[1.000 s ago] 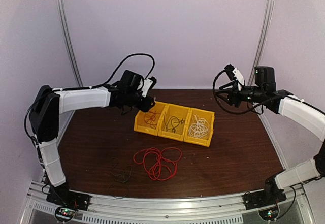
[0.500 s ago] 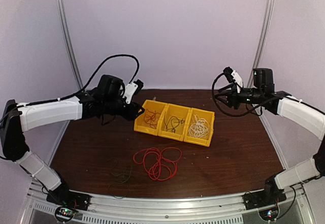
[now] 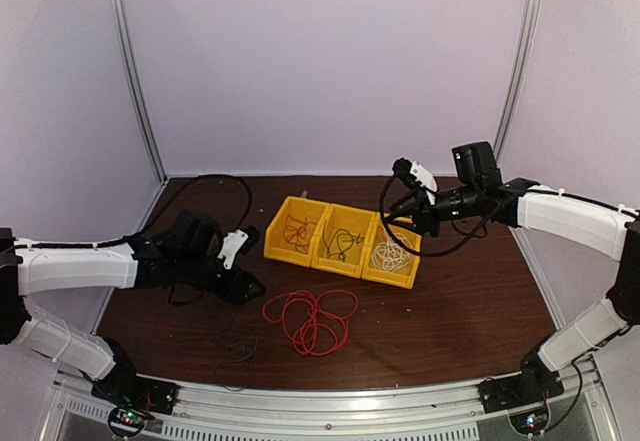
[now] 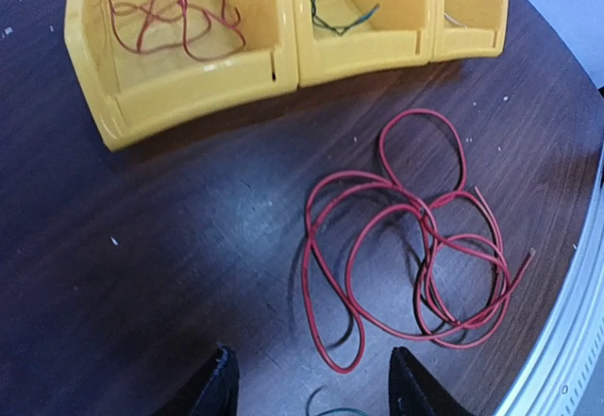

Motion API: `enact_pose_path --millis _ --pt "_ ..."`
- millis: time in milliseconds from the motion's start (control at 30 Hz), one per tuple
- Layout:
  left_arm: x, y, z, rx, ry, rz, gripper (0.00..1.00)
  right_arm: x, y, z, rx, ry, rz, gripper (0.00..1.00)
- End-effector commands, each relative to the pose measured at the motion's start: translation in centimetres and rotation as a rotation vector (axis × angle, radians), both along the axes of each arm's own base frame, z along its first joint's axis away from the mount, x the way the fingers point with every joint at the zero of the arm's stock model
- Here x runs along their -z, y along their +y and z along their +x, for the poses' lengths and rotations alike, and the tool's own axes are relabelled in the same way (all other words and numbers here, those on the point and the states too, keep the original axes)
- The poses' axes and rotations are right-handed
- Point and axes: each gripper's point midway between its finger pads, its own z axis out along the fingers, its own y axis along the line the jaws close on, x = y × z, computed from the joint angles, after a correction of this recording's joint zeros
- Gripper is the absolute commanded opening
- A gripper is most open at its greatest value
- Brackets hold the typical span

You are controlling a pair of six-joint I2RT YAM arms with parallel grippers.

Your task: Untangle the cables

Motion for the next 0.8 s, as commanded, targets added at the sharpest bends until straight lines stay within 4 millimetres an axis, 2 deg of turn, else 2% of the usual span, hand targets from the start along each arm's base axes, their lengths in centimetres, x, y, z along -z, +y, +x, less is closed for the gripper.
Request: enact_pose_path --millis 0,133,267,433,567,700,767 --pt "1.0 -0.9 -2.0 0.009 0.106 -0.088 0.56 0.7 3.9 -2.7 -0.134 -0.031 -0.090 0.35" --pt "2.6 -1.4 -2.2 -0.007 0.164 -0.107 0.56 2.6 7.9 -7.0 -0.309 0.017 -0.149 0.41" --pt "3.3 -2.4 -2.3 0.006 0.193 -0.165 0.54 6.4 10.7 -11.9 -0.465 0.011 -0.272 0.43" --pt "5.1 -3.2 -2.2 0.010 0.245 -0.166 0.46 8.8 13.5 -13.5 -0.482 0.148 -0.282 0.43" --pt "4.9 -3.6 -2.0 0.014 0.240 -0.190 0.31 11.3 14.7 -12.9 -0.439 0.212 -0.316 0.45" --pt "4.1 -3.7 -1.8 0.013 0.215 -0.207 0.07 12.9 15.5 -12.6 -0.421 0.272 -0.324 0.45" --pt "3.6 -3.6 -1.5 0.007 0.196 -0.212 0.00 12.8 15.9 -12.8 -0.436 0.299 -0.304 0.45"
